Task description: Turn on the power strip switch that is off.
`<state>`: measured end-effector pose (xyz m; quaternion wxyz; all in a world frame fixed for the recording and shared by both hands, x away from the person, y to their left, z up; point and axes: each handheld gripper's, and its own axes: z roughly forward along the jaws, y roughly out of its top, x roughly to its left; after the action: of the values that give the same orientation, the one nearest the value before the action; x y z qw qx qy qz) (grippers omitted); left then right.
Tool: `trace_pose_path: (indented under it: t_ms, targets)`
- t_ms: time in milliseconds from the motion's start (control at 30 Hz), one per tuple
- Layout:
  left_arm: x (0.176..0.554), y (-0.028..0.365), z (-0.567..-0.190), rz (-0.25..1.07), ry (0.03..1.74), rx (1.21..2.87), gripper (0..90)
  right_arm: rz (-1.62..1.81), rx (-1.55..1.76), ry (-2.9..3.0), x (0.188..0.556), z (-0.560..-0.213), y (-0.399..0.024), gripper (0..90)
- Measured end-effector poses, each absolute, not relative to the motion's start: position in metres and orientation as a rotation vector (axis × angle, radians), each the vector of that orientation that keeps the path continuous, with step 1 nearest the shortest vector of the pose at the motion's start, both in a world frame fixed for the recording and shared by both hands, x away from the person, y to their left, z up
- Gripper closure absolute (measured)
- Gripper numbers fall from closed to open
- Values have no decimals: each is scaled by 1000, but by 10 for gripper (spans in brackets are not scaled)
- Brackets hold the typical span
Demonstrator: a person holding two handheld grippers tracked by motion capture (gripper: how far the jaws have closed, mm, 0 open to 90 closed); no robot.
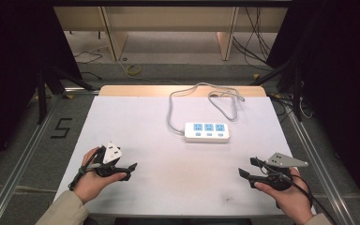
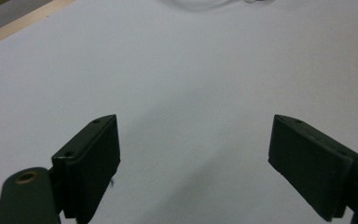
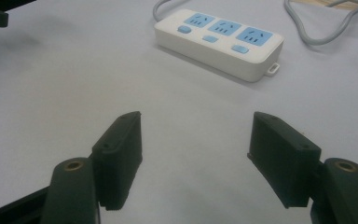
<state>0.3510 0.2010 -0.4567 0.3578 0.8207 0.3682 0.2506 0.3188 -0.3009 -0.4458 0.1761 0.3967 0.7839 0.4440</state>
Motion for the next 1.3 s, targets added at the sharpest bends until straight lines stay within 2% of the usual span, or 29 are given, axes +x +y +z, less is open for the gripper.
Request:
trace_pose_path:
  t_ms: [100,200,233,267,300,333,433,467,533,600,1300]
  targets:
    - [351,202,-457,645,956,2121,162,1233,1129,2220,320,-447,-301,379]
    - [351,203,-458,642,956,2129,162,1218,1125,2223,320,-447,-301,437]
    - [351,202,-458,644,960,2119,162,1205,1106,2237,320,-446,-301,499]
    - [351,202,-457,649,956,2122,162,1205,1106,2237,320,-446,-301,499]
    - [351,202,-457,652,955,2120,162,1198,1089,2241,320,-446,-300,537]
    - [351,202,-457,654,954,2121,163,1174,1078,2255,320,-445,-300,617]
    - [352,201,-456,669,945,2113,165,1148,1055,2255,320,-443,-299,741]
    - [352,201,-455,670,944,2105,165,1148,1055,2255,320,-443,-299,741]
    - [352,201,-455,670,949,2101,166,1125,1032,2240,320,-439,-299,847]
    - [352,201,-456,671,953,2101,165,1105,1017,2242,321,-439,-298,890]
    - [353,200,-455,677,951,2097,169,1128,1048,2210,330,-433,-287,900]
